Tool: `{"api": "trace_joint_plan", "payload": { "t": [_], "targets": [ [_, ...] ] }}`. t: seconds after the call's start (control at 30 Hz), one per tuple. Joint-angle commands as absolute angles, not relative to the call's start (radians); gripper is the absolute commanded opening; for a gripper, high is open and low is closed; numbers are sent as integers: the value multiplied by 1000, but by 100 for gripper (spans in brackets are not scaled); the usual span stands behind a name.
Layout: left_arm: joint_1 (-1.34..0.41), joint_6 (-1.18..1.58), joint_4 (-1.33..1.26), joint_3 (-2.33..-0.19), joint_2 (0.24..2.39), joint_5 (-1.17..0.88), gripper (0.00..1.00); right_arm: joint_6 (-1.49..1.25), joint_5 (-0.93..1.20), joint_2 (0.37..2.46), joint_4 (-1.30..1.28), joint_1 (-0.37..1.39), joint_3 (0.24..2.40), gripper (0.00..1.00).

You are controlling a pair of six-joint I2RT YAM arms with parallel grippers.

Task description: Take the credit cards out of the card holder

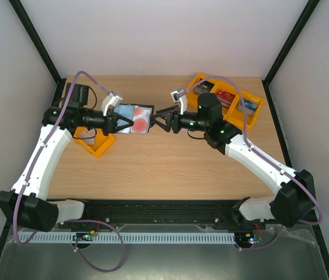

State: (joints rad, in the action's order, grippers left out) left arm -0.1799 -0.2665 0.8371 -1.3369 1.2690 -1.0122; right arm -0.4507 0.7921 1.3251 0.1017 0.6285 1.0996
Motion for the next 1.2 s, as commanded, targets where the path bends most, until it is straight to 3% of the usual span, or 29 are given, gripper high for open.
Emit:
{"api": "trace_joint_plan", "payload": {
  "t": [0.0,0.27,0.77,0.93,1.17],
  "targets": [
    [-177,-326,883,-1379,1246,-1096,2,-338,817,1317,75,631,1090,50],
    [-178,-356,912,-1393,1241,-1122,2,-316,813,1361,91,632,1076,47],
    [-179,-386,944,-1415,1244,-1136,2,-267,924,1354,149,632,1031,60],
    [-179,-386,943,-1418,1240,-1136,2,-124,1010,1313,59,632,1006,69],
    [-179,-388,946,-1418,1232,-1132,2,-174,1013,1319,133,632,1015,68]
  ]
}}
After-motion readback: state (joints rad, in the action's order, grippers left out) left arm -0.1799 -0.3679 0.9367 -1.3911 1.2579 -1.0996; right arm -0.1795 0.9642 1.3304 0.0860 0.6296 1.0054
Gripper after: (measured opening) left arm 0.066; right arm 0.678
